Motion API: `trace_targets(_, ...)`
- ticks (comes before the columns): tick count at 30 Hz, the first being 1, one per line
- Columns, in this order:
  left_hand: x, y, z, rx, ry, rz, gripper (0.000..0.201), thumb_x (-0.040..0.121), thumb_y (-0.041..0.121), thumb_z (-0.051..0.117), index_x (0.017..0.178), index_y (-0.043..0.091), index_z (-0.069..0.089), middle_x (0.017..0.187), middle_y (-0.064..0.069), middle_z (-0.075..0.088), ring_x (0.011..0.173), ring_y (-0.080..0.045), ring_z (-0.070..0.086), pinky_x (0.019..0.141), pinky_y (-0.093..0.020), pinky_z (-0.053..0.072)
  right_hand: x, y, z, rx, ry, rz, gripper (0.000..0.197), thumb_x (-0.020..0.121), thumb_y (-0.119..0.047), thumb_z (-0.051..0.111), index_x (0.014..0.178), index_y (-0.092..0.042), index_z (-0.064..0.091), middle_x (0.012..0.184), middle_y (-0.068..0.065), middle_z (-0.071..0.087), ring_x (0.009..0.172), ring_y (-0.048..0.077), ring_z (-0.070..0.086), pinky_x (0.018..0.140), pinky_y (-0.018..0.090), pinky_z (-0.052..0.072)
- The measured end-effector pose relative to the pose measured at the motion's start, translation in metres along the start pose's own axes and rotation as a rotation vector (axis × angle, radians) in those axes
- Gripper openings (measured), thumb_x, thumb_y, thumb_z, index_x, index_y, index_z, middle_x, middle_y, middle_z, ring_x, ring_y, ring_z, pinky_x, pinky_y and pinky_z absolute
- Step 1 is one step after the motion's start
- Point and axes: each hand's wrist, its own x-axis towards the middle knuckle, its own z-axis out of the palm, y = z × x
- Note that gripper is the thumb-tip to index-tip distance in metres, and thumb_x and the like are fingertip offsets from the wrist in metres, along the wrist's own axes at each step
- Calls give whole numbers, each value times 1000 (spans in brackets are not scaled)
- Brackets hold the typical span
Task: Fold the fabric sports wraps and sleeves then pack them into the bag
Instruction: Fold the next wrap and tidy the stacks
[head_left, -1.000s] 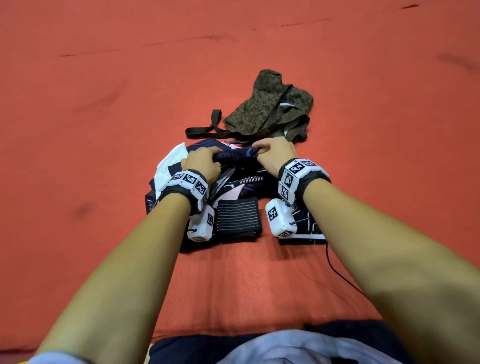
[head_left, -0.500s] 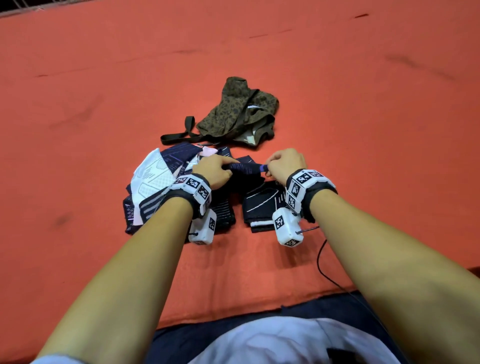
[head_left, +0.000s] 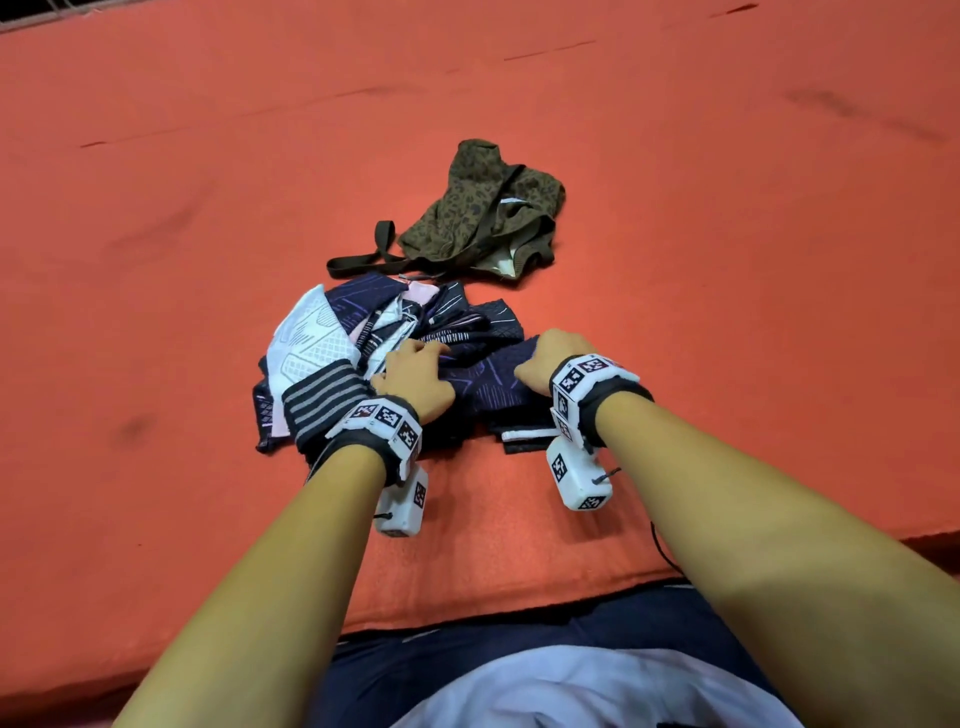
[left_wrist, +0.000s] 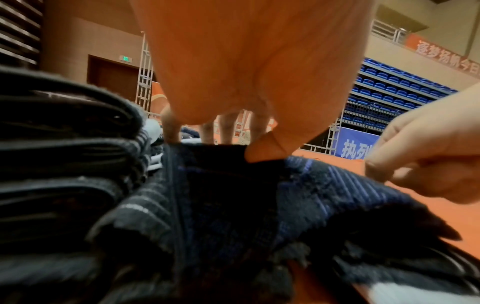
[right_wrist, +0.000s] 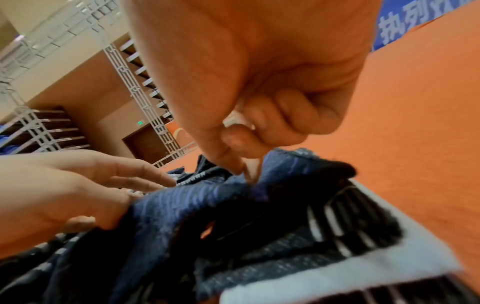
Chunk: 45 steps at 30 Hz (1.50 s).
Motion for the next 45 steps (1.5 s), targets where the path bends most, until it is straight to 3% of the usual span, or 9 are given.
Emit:
trace_targets(5,7,-8,2,-11,9,-87,53,89,22,58,140,21,46,143,-15,37,133,-39,38,109,-54,37,12,-23,24,65,-117,-232,8,85,-20,66,87,-27,69,94,-1,73,78,19,65,78,28,55)
trace_targets(12,10,-21,-4,-115,44,-93,56,85,18,67,137,13,49,139,-20,38,121,-38,51,106,-40,42,23,-15,59,18,-99,-200,35,85,-19,66,120,-23,64,113,4,69,106,26,64,90,34,52)
trace_targets(19,14,-13,-12,-117,83,73,40,82,21,67,122,23,63,112,-7,70,110,-28,62,97,-39,50,23,-16,59,68,-100,-175,7,81,-21,72,86,-19,68,94,1,71,90,23,67,81,36,57)
trace_targets(26,21,-10,-18,-180,124,140,20,87,31,68,107,29,68,104,0,68,100,-20,61,89,-31,47,21,-6,56,193,-168,-179,11,74,-26,82,81,-21,75,83,-3,72,82,12,62,62,21,42)
trace_targets(33,23,-8,-17,-356,4,116,8,90,26,67,95,30,70,76,8,61,73,-13,57,69,-24,42,18,-8,54,203,-171,-173,10,76,-27,80,84,-22,76,85,-1,71,85,15,62,68,22,41)
trace_targets(36,21,0,-14,-399,-61,129,17,94,17,58,93,20,74,84,1,70,73,-11,58,69,-22,42,16,-5,52,238,-133,-171,8,80,-25,75,80,-18,71,84,-1,70,83,16,62,64,24,41)
trace_targets(40,15,9,-11,-655,-87,60,25,100,8,47,89,10,69,78,-2,66,61,-3,66,60,-18,52,14,-1,47,283,-95,-116,40,89,-32,64,56,-18,48,57,0,46,58,18,43,55,29,32)
trace_targets(42,15,12,-7,-882,-113,-29,26,100,6,45,86,4,67,83,-12,66,75,-19,72,62,-29,61,12,0,44,329,-72,-77,55,92,-45,61,51,-19,36,52,-2,36,52,19,38,52,32,26)
trace_targets(45,13,14,-2,-1086,-120,-109,26,100,6,42,84,3,63,90,-17,64,76,-25,68,58,-30,61,13,-3,40,412,-58,-69,59,83,-70,54,54,-20,42,57,2,52,65,30,61,65,31,48)
